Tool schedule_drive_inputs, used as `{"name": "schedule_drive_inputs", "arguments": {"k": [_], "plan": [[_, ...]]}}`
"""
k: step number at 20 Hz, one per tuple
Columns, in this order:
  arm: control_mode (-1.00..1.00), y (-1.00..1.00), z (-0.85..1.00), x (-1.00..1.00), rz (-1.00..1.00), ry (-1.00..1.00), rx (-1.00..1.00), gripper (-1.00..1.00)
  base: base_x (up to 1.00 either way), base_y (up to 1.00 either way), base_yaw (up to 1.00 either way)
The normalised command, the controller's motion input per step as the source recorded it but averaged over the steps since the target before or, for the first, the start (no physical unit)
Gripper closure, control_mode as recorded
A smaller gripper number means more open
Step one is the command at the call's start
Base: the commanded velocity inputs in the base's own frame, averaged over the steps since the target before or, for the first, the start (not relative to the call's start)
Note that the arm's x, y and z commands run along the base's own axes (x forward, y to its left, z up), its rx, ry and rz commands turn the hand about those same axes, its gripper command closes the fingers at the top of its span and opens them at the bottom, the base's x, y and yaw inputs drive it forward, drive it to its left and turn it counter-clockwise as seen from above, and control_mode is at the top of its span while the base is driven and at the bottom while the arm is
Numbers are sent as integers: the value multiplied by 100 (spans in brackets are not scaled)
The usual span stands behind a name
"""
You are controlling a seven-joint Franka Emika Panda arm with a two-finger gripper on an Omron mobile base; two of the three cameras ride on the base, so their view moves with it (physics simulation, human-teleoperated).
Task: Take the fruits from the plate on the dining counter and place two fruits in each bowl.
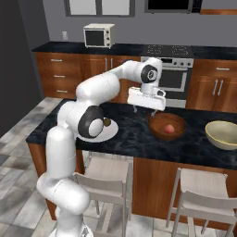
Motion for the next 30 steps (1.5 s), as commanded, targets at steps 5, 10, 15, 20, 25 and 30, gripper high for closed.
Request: {"name": "schedule_drive_inputs", "arguments": {"k": [5,10,15,20,25,30], "plan": [[-100,100,3,-2,20,0,-4,-100,0,0,0],[-100,99,15,15,20,0,3,-100,0,0,0],[-100,70,1,23,25,0,0,-100,0,0,0],[-100,48,-16,55,6,3,6,-100,0,0,0],[-100,18,-21,28,8,0,8,-100,0,0,0],[-100,-3,-46,26,3,-3,3,-100,0,0,0]]}}
